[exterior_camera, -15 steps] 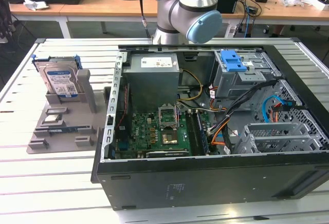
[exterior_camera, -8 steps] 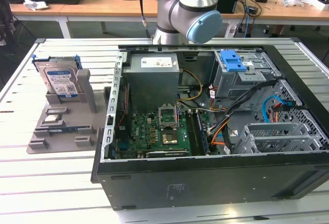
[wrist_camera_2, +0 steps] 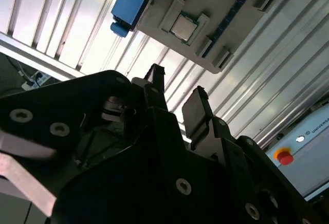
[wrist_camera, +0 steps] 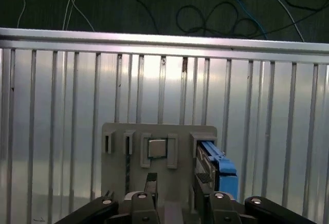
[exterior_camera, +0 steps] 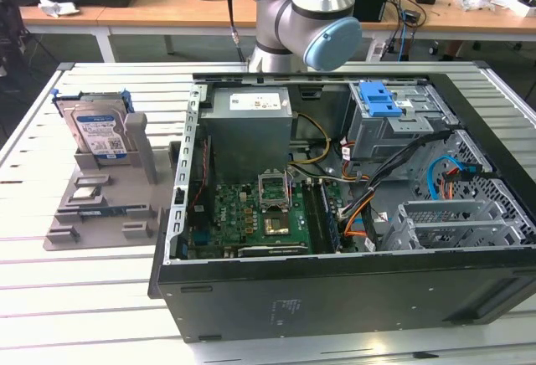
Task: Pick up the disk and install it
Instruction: 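Pick up the disk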
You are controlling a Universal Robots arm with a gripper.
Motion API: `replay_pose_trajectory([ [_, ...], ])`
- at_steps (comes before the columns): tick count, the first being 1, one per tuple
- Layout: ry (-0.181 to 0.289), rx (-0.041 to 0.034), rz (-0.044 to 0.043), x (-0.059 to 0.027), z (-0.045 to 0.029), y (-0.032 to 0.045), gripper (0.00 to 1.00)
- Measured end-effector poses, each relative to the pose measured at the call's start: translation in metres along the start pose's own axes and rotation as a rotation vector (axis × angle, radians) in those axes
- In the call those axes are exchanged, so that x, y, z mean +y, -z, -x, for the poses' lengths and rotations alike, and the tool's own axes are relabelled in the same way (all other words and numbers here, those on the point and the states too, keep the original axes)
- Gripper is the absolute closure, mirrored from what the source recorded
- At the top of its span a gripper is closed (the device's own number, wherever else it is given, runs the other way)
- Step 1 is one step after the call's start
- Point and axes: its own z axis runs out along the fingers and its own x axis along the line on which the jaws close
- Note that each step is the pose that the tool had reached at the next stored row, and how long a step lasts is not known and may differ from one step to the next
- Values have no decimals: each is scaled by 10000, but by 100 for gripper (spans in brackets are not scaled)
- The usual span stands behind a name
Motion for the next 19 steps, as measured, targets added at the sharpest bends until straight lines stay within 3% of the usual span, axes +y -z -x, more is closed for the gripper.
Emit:
replay_pose_trajectory([
  [9, -1689, 19, 43, 1, 1, -7, 58],
  [19, -1690, 17, 43, -8, 1, -17, 58],
])
